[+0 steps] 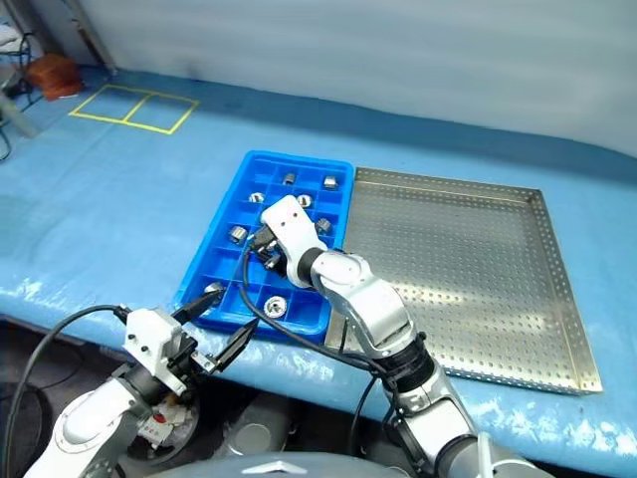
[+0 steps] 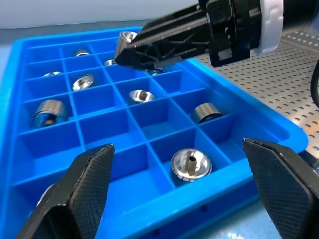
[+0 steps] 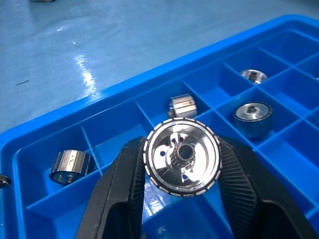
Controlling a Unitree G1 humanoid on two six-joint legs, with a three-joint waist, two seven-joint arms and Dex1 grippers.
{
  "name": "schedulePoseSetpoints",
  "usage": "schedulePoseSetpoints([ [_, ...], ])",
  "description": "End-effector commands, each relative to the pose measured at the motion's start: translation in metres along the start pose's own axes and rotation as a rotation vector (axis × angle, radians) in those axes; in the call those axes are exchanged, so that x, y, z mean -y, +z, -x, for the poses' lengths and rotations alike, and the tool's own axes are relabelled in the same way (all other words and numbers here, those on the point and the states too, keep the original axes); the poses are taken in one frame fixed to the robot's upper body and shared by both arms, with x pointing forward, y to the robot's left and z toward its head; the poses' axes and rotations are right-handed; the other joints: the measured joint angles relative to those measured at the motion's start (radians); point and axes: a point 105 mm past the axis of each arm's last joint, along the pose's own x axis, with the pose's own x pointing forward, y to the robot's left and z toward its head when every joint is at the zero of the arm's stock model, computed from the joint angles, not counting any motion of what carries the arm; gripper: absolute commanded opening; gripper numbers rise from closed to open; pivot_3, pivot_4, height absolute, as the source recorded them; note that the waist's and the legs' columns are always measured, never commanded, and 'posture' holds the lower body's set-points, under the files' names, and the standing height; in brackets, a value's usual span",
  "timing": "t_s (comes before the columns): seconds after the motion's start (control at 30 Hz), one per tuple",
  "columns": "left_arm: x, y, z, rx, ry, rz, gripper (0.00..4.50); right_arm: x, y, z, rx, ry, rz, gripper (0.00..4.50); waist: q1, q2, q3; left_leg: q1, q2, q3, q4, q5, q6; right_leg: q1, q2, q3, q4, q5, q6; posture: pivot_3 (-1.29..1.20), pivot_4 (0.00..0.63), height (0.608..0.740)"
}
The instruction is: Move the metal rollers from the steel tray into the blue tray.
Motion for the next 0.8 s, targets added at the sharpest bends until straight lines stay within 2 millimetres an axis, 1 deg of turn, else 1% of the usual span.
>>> schedulePoseSetpoints([
  [0.03, 0.006, 0.018, 0.0, 0.069, -0.005, -0.031, 4.5, -0.005, 0.007, -0.004, 0.036, 0.037, 0.026, 1.72, 0.031, 0.0, 0.0, 0.0, 0.0, 0.001, 0.0, 0.0, -0.001, -0.001, 0.0, 0.0, 0.0, 0.0, 0.0, 0.64, 0.15, 0.74],
  [0.2, 0.01, 0.019, -0.003, 0.074, -0.022, -0.021, 4.5, 0.004, -0.007, -0.004, -0.006, 0.016, 0.008, 1.72, 0.116, 0.0, 0.0, -0.003, -0.001, 0.002, 0.0, -0.002, -0.004, -0.004, 0.003, -0.002, 0.0, -0.001, -0.002, 0.63, 0.15, 0.74],
  [0.4, 0.013, 0.019, -0.008, 0.075, -0.058, -0.015, 4.5, 0.014, -0.021, 0.003, -0.046, -0.023, -0.009, 1.72, 0.183, 0.0, -0.001, -0.004, 0.0, 0.001, 0.0, -0.005, -0.008, -0.004, 0.004, -0.004, 0.0, -0.002, -0.003, 0.6, 0.15, 0.74],
  [0.6, 0.017, 0.018, -0.013, 0.077, -0.099, -0.005, 4.5, 0.022, -0.025, 0.016, -0.058, -0.056, -0.011, 1.72, 0.204, -0.001, -0.001, -0.004, 0.0, 0.001, 0.0, -0.007, -0.011, -0.004, 0.004, -0.005, 0.0, -0.003, -0.003, 0.56, 0.15, 0.74],
  [0.8, 0.018, 0.018, -0.018, 0.08, -0.122, -0.002, 4.5, 0.026, -0.029, 0.025, -0.075, -0.069, -0.008, 1.72, 0.203, -0.001, -0.001, -0.004, 0.0, 0.001, 0.001, -0.006, -0.01, -0.004, 0.005, -0.005, 0.001, -0.003, -0.003, 0.53, 0.15, 0.74],
])
